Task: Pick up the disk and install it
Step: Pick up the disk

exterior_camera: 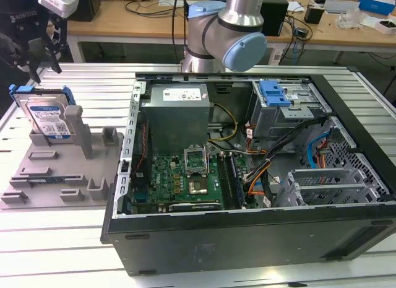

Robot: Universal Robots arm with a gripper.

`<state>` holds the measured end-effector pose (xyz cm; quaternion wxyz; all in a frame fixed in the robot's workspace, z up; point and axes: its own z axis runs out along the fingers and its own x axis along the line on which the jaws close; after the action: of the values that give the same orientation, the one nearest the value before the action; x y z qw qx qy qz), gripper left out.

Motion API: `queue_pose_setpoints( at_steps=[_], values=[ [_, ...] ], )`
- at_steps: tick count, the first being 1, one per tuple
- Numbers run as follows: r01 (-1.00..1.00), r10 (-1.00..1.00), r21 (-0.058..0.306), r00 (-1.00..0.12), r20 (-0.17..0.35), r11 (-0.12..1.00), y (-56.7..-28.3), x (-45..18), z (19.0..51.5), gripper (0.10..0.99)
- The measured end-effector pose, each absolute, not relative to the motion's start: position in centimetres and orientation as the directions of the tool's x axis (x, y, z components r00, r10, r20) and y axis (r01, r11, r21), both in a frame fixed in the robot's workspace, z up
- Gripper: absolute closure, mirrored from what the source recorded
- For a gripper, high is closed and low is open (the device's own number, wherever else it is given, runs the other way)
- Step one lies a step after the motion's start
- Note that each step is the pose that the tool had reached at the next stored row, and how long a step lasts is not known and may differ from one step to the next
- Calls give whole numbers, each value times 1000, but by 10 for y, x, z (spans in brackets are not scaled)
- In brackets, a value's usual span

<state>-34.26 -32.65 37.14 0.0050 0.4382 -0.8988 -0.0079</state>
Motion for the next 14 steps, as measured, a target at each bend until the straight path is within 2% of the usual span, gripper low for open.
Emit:
queue_pose_setpoints(
  at_steps=[14],
  values=[
    [-938, -938, 18, -347, 3, 347, -326, -343, 369, 604]
  ],
)
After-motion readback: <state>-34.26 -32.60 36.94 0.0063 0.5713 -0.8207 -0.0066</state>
